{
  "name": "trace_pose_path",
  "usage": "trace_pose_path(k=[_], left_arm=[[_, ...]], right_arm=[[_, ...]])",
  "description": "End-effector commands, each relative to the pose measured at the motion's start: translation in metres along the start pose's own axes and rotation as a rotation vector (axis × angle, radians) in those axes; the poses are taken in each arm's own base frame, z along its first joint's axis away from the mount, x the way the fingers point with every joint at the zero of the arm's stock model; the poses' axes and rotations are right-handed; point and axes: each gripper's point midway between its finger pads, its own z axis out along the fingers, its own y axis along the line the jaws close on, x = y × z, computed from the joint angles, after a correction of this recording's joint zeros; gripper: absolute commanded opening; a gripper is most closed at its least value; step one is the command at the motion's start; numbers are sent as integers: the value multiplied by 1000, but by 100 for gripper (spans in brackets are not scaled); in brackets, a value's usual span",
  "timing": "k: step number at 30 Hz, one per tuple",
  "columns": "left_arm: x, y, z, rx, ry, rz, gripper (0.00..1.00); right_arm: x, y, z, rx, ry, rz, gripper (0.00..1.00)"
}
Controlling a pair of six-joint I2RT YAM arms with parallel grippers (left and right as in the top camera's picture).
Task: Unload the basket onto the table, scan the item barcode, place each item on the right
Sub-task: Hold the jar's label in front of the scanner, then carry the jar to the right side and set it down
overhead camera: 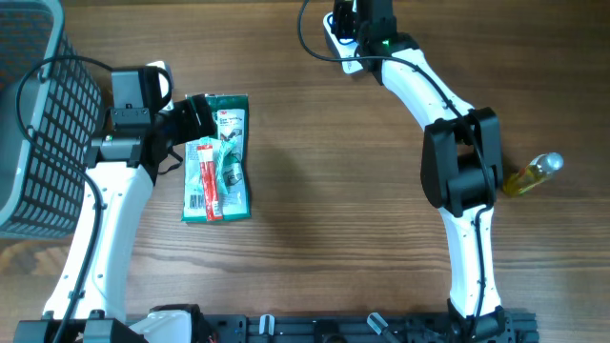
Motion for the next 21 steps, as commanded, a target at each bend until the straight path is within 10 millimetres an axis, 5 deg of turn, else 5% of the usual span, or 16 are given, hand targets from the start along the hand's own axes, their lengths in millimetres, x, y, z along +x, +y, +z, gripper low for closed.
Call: trace_pose_path(k=[1, 5, 8, 11, 15, 21], left_arm=[[-7, -1, -6, 11, -23, 1, 100], [-7, -1, -6, 11, -23, 1, 100], [-7, -1, -6, 11, -23, 1, 100], [-7, -1, -6, 11, -23, 1, 100], [-7, -1, -6, 11, -23, 1, 100], [-7, -1, -6, 11, -23, 1, 100]], right_arm=[[16, -3, 9, -9, 27, -19, 4], [-45, 6, -26, -33, -94, -58, 4], [-113, 14, -93, -44, -189, -50, 4], [-138, -10, -161, 62, -149, -44, 4], [-99, -55, -224, 183, 101, -51, 4], [5, -110, -251, 244, 550, 6, 6]])
